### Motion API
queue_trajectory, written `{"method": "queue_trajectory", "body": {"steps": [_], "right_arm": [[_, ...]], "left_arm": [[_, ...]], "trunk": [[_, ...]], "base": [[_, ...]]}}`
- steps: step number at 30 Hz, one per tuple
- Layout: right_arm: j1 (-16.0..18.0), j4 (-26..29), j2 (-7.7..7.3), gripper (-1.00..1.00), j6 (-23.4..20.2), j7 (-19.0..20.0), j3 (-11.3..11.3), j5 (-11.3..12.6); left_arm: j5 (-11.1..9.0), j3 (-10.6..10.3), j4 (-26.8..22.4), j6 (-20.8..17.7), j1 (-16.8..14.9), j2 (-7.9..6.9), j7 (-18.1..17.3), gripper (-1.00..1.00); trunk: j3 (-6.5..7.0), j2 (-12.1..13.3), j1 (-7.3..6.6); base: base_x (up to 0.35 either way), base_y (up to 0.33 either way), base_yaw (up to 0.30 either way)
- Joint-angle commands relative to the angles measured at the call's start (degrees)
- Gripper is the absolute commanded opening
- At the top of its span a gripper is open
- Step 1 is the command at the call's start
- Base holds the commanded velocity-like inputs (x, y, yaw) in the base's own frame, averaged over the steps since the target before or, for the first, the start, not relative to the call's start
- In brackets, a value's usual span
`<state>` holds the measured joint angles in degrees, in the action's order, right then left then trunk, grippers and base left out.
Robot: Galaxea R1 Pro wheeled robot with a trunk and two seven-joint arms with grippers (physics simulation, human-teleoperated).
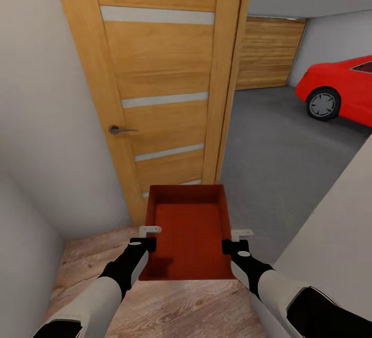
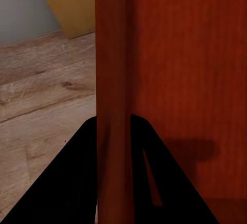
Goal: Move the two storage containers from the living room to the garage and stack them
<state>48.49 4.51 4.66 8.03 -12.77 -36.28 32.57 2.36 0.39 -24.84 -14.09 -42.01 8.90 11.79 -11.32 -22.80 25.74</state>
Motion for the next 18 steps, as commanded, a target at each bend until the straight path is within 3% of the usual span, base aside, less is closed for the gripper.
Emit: {"method": "queue_trajectory", "body": {"steps": [1,9,18], "right_arm": [[0.1,0.2,-0.10,-1.00,0.2,-0.3,1.1,-0.5],[0.1,0.2,-0.02,-1.00,0.2,-0.3,1.1,-0.5],[0.1,0.2,0.08,-1.00,0.2,-0.3,1.1,-0.5]], "left_arm": [[-0.7,-0.7,2.6,-1.3,0.0,-0.05,0.4,-1.00],[-0.6,-0.7,2.6,-1.3,0.0,-0.09,0.4,-1.00],[-0.6,-0.7,2.6,-1.3,0.0,-0.11,0.4,-1.00]], "trunk": [[-0.10,-0.1,0.04],[-0.10,-0.1,0.04],[-0.10,-0.1,0.04]], "base": [[0.113,0.291,0.000],[0.141,0.297,-0.010],[0.170,0.299,-0.187]]}}
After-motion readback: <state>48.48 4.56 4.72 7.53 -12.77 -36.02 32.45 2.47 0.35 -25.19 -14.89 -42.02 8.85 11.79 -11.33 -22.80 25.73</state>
